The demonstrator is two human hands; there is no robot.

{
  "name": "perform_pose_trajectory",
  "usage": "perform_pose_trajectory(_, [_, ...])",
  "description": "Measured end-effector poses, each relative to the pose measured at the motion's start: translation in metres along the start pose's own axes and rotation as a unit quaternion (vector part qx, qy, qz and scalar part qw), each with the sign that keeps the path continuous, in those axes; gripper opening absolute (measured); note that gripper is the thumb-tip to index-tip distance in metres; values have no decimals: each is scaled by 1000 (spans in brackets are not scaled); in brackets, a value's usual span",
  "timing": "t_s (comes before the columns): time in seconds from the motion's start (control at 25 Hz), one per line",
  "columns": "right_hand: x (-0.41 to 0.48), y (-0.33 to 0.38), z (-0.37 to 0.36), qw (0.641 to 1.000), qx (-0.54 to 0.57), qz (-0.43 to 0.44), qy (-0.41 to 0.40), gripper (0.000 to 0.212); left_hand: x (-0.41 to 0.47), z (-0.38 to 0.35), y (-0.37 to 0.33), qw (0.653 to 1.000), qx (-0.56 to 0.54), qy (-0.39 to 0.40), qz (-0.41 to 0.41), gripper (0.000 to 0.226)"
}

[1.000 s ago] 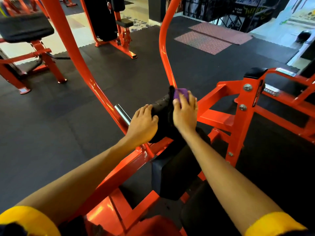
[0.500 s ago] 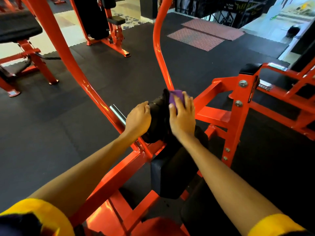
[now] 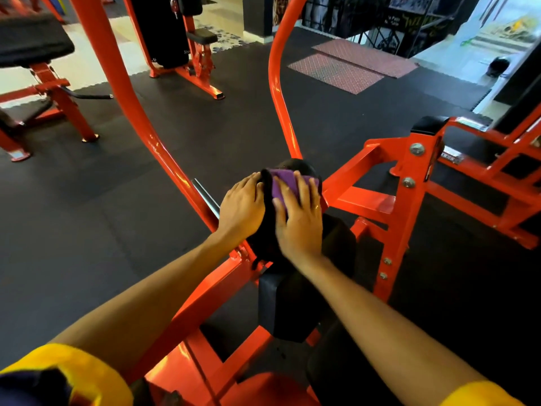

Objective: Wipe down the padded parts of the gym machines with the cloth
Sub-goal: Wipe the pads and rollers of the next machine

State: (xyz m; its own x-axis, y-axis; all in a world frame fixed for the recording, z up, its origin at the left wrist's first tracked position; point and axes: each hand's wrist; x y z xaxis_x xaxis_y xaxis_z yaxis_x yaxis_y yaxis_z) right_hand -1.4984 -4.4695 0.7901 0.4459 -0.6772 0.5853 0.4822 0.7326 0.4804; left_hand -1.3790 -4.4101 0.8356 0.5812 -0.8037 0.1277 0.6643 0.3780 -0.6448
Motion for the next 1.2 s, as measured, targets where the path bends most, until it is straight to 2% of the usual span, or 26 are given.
perform_pose_trajectory(0.08, [39,-23,3,997,-7,-70,16,47,0,2,0,1000,-5,11,13,45])
perform_pose_trajectory(0.16, [74,-34,8,980,54,-186,43,46,0,6,2,998,-54,26,32,44])
perform_pose_trajectory(0.24, [78,-24,8,975,56,-212,42,45,5,10,8,988,-130,38,68,41])
perform_pose_trajectory(0.36, [26,19,2,996,-12,-81,-29,44,14,13,16,973,-201,45,108,38])
perform_pose_trajectory(0.48, [-31,38,5,1000,29,6,8,44,13,11,19,966,-221,61,116,37])
perform_pose_trajectory(0.6, [-18,5,9,999,23,35,16,47,12,13,17,967,-210,58,133,41])
perform_pose_trajectory(0.64, [-5,-5,10,1000,12,21,7,46,11,14,14,969,-198,56,139,43])
perform_pose_trajectory(0.72, [29,-16,10,997,32,-75,-2,45,5,13,7,976,-168,47,131,44])
perform_pose_trajectory(0.84, [66,-4,9,945,137,-296,-35,45,0,9,2,989,-121,35,76,46])
perform_pose_trajectory(0.88, [64,5,7,941,135,-307,-52,44,1,8,4,991,-117,33,63,46])
perform_pose_trajectory(0.92, [56,16,3,954,106,-271,-76,40,5,9,7,989,-129,33,70,44])
perform_pose_trajectory(1.0, [20,35,-5,985,59,-134,-89,35,13,11,15,976,-188,43,105,39])
perform_pose_trajectory(1.08, [-23,43,-5,998,52,-26,-35,39,15,12,21,968,-215,52,122,38])
perform_pose_trajectory(1.16, [-37,25,0,999,54,6,-5,45,10,12,21,973,-192,57,116,41])
perform_pose_trajectory(1.2, [-31,9,1,998,56,-10,-3,47,7,12,16,976,-178,55,110,43])
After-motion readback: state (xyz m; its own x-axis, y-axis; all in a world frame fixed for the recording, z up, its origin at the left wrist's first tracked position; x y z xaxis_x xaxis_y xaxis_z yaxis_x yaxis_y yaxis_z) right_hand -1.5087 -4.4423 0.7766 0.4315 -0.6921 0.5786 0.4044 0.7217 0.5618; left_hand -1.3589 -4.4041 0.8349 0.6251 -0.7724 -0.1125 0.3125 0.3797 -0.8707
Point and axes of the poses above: each hand's wrist, its own x-axis towards the middle knuckle, its own z-axis out of the back of the hand, y = z × x, and after that the axes turned 2 degrees about z, right-handed
